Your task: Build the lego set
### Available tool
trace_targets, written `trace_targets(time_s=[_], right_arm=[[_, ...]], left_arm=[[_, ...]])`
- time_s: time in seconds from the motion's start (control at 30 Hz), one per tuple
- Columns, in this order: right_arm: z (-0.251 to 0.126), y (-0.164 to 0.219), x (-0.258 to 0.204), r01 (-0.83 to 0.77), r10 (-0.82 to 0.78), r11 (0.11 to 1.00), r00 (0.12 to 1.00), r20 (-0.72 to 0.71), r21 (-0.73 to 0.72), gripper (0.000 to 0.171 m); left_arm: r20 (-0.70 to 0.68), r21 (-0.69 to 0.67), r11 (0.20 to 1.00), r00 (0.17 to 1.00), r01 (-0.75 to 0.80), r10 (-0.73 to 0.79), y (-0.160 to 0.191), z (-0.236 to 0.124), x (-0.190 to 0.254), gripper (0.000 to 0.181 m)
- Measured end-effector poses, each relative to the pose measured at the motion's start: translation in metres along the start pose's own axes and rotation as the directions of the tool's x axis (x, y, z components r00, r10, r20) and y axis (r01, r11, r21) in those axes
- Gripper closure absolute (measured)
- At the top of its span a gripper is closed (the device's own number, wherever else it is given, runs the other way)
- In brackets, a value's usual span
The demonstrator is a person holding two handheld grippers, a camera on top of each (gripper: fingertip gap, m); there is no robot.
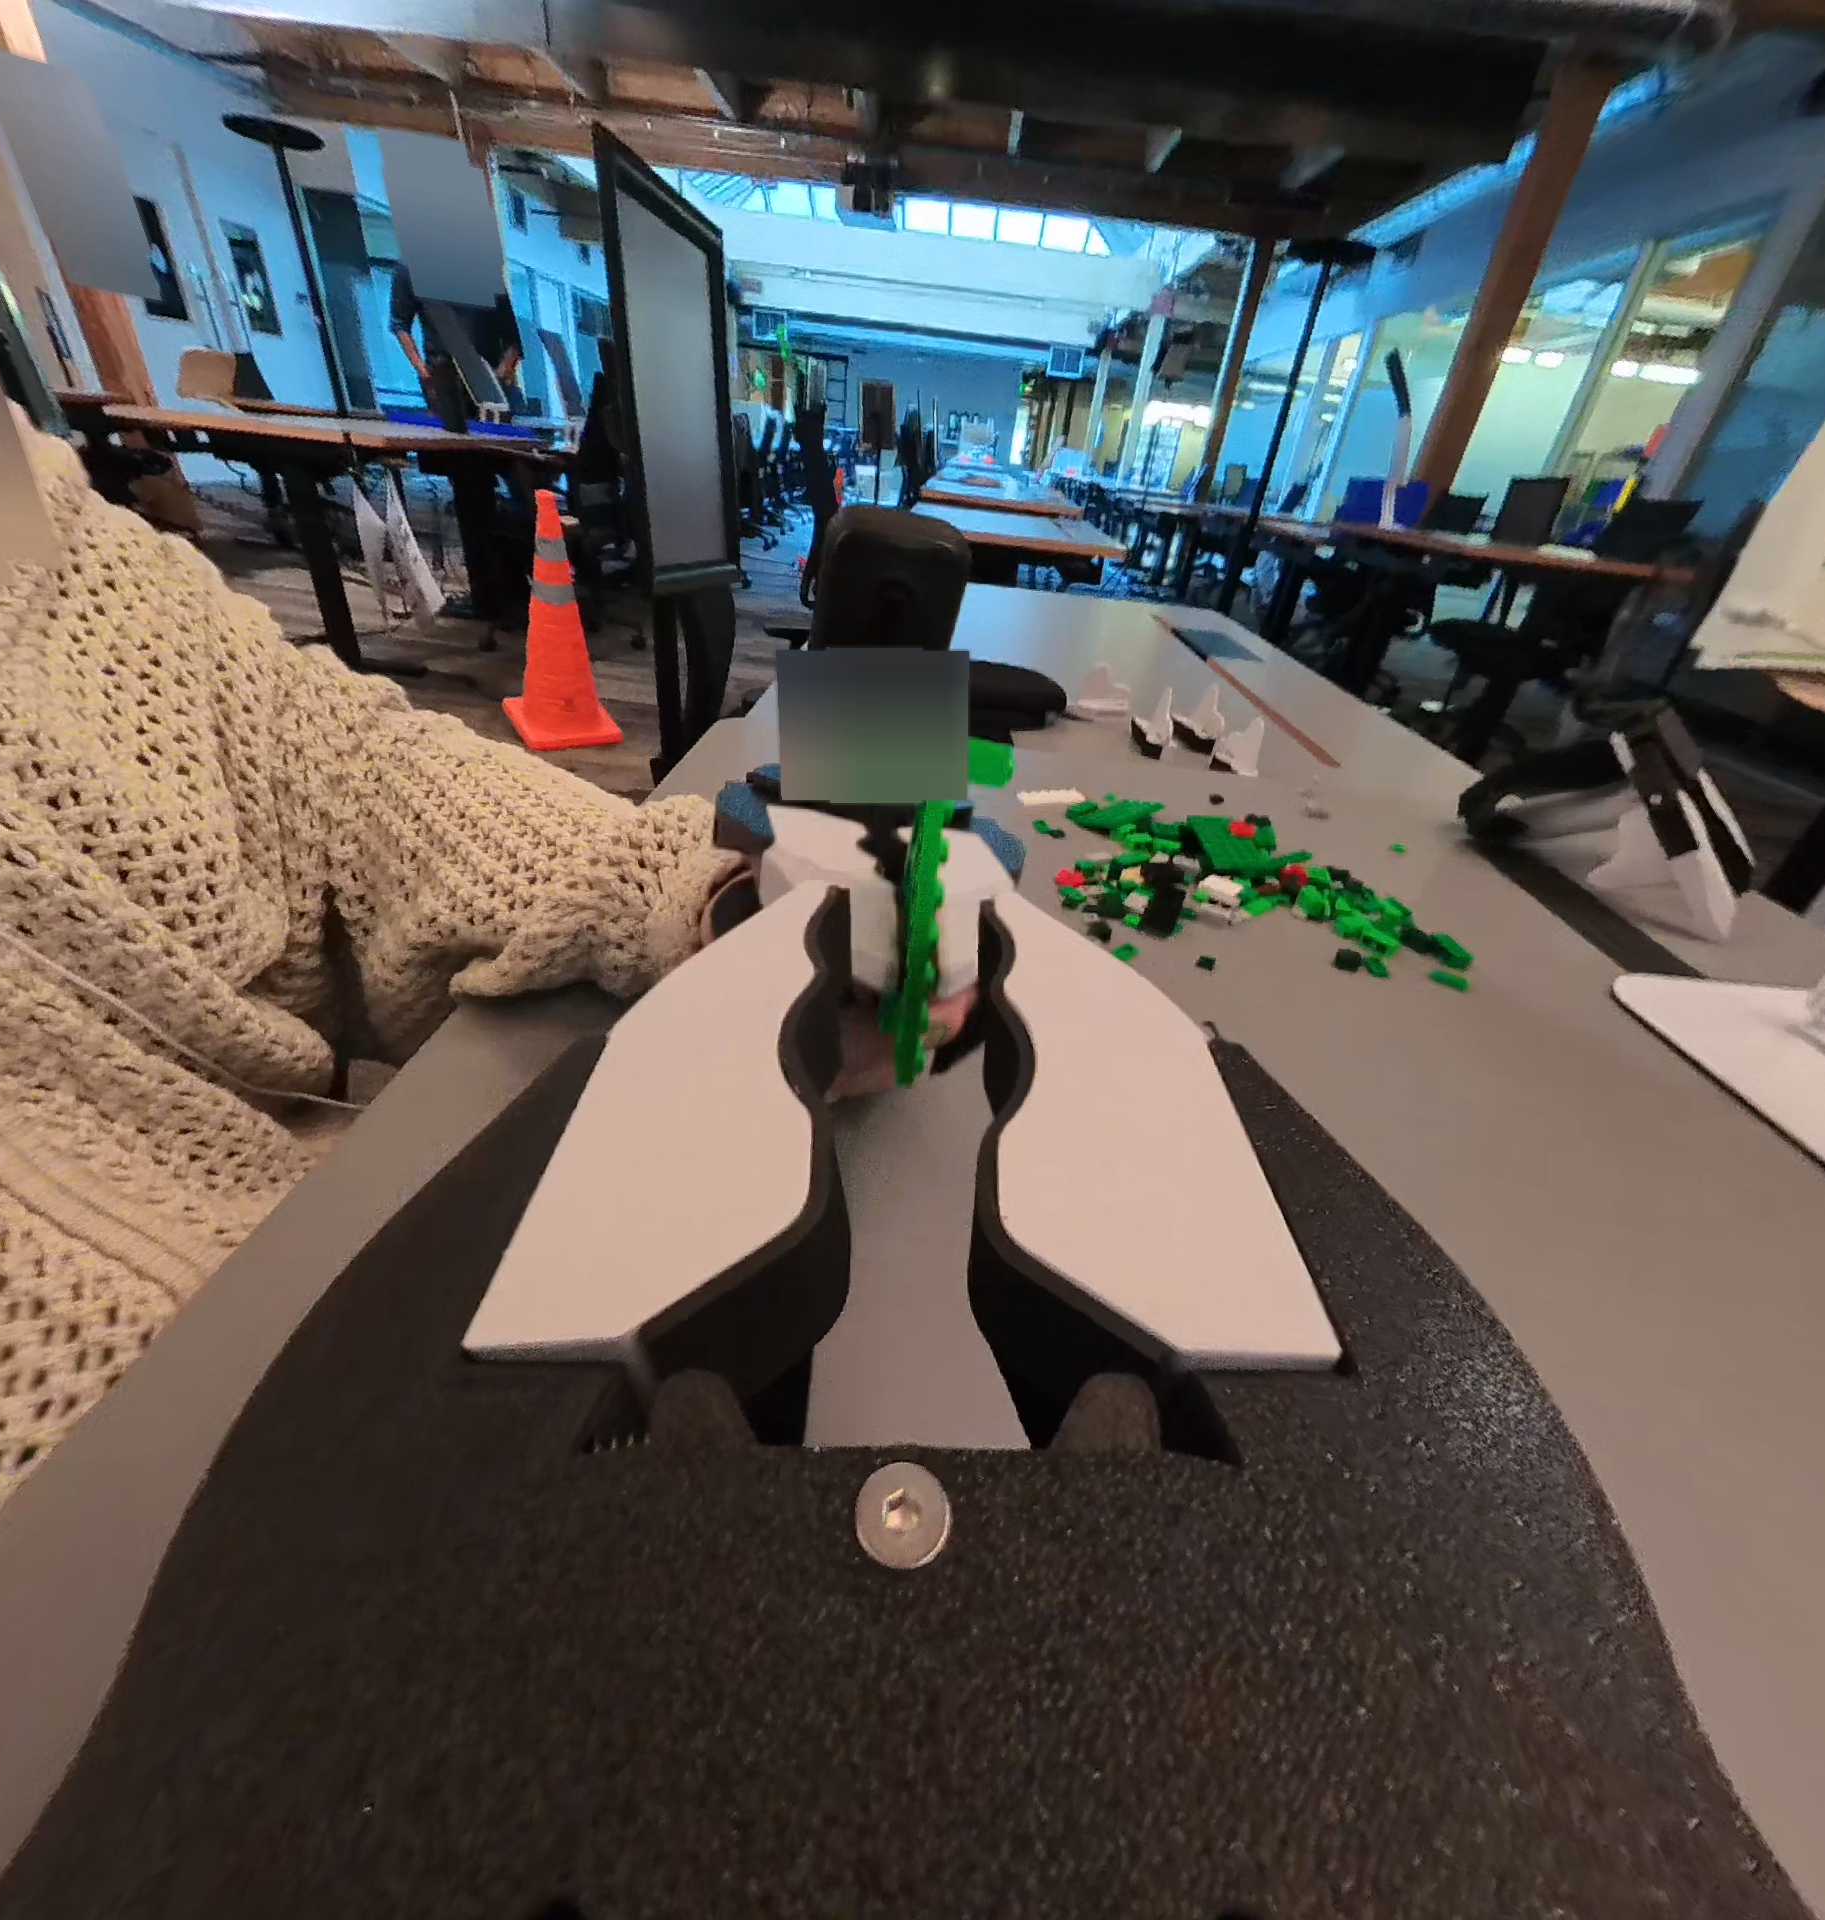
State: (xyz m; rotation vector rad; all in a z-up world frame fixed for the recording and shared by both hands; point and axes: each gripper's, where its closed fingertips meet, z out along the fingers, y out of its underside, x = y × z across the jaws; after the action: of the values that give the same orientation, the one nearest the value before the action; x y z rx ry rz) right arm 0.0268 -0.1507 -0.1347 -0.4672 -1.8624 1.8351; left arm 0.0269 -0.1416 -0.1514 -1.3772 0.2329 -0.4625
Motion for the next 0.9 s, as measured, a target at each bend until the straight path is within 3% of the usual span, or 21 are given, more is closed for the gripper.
trace_targets(time_s=[0.2,0.27,0.37,0.67,0.9], right_arm=[[0.001,0.006,0.002,-0.037,0.037,0.998,0.999,-0.002,-0.041,0.151],[0.005,0.008,0.001,-0.003,0.002,0.998,1.000,-0.015,-0.064,0.164],[0.007,0.006,0.002,0.025,-0.027,0.998,0.999,-0.031,-0.063,0.167],[0.012,-0.004,0.007,-0.062,0.066,0.990,0.997,-0.025,0.125,0.167],[0.012,-0.006,0.010,-0.075,0.081,0.984,0.996,-0.031,0.159,0.167]], left_arm=[[0.005,-0.038,0.999,1.000,-0.020,0.020,0.005,0.002,0.000,0.177],[0.007,-0.048,0.998,1.000,-0.030,0.030,0.006,0.003,0.001,0.177],[0.021,-0.023,0.999,1.000,-0.022,0.022,0.003,0.001,-0.001,0.177],[0.028,0.055,0.998,0.999,0.014,-0.016,-0.007,-0.002,-0.004,0.177],[0.035,0.075,0.997,0.999,0.022,-0.024,-0.010,-0.003,-0.006,0.177]])
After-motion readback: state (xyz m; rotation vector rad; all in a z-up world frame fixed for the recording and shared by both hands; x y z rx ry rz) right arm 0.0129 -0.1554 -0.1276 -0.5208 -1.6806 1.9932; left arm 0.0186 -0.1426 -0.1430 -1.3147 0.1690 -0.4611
